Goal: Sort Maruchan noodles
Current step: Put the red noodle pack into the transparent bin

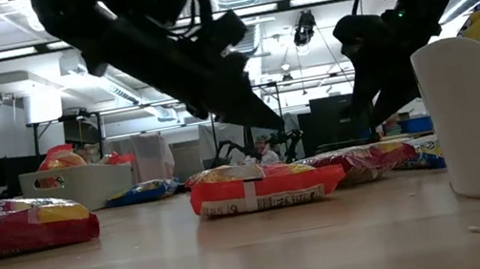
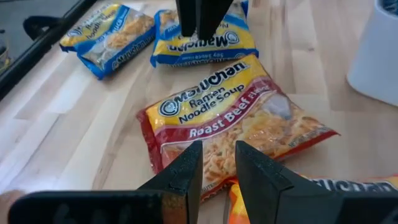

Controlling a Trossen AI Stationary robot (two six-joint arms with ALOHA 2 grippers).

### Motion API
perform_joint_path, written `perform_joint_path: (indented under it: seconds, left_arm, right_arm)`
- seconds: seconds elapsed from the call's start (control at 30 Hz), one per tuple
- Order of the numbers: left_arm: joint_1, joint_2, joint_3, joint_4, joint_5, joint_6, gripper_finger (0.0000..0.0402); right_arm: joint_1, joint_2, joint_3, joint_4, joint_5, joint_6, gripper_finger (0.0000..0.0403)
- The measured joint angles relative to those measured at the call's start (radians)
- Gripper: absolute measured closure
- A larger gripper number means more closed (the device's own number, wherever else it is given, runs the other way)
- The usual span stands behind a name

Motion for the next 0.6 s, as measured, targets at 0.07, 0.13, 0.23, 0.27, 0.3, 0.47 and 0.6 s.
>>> perform_joint_path:
  seconds: [0.07, 0.13, 0.23, 0.27, 0.3, 0.47, 0.6]
  left_arm:
    - [0.009, 0.022, 0.011, 0.001, 0.013, 0.000, 0.0324]
    - [0.018, 0.044, 0.022, 0.008, 0.021, 0.001, 0.0324]
    - [0.030, 0.078, 0.045, 0.021, 0.025, 0.001, 0.0324]
    - [0.033, 0.090, 0.051, 0.025, 0.025, 0.001, 0.0324]
    - [0.036, 0.104, 0.061, 0.027, 0.025, 0.001, 0.0324]
    - [0.047, 0.163, 0.099, 0.031, 0.026, 0.008, 0.0324]
    - [0.047, 0.171, 0.100, -0.001, 0.025, 0.008, 0.0324]
  right_arm:
    - [0.000, 0.000, 0.000, 0.000, 0.005, -0.002, 0.0193]
    - [0.000, 0.005, 0.000, 0.002, 0.008, -0.002, 0.0183]
    - [0.000, 0.019, 0.000, 0.003, 0.008, -0.001, 0.0172]
    - [0.000, 0.025, -0.001, 0.004, 0.008, 0.001, 0.0169]
    - [0.000, 0.033, -0.003, 0.010, 0.008, 0.004, 0.0166]
    - [0.000, 0.070, -0.017, 0.033, 0.007, 0.030, 0.0151]
    - [0.000, 0.100, -0.018, 0.031, 0.005, 0.047, 0.0140]
